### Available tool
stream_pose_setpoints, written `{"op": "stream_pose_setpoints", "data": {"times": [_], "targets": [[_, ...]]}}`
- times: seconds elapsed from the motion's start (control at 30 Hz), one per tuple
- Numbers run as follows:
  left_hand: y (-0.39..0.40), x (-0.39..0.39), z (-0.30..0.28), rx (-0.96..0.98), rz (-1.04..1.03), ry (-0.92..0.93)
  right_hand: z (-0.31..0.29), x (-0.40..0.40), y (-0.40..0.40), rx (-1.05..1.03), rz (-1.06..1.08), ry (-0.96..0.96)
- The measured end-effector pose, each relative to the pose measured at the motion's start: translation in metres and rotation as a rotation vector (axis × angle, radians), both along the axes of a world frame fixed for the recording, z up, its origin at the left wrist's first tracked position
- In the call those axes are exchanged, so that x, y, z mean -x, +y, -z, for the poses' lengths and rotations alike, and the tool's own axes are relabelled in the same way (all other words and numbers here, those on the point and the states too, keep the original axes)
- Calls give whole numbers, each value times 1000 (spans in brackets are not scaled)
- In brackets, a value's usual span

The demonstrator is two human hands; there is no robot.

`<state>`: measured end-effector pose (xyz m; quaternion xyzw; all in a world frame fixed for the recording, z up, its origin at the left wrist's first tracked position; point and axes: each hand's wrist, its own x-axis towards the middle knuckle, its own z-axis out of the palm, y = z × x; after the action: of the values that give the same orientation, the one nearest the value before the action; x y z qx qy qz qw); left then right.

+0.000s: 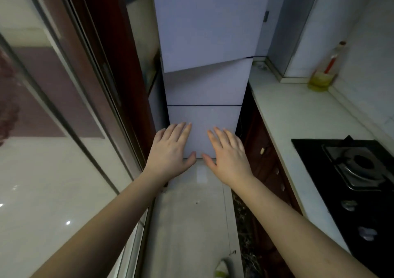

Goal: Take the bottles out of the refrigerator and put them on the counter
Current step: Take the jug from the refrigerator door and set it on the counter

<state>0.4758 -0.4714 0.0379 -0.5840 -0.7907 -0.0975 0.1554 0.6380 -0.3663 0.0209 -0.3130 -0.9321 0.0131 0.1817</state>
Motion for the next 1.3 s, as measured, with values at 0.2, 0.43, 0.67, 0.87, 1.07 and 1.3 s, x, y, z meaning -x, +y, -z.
{"op": "stream_pose_setpoints", "data": {"times": [0.2, 0.43, 0.67, 0.87, 1.07, 1.3], "targets": [[65, 30, -23, -13, -40, 33, -20, 48, 74, -23, -57, 18], [112, 83, -64, -44, -79, 158, -52, 106, 143, -54, -145, 41], [139, 136, -91, -75, -150, 170, -72, 169, 164, -83, -204, 96], [158, 193, -91, -76, -148, 185, -93, 235, 184, -116, -192, 138], [180, 266, -110, -182, -171, 144, -119, 299, 199, -138, -184, 172], [218, 310, -131, -231, -128, 187, -148, 345, 216, -225, -150, 241]]}}
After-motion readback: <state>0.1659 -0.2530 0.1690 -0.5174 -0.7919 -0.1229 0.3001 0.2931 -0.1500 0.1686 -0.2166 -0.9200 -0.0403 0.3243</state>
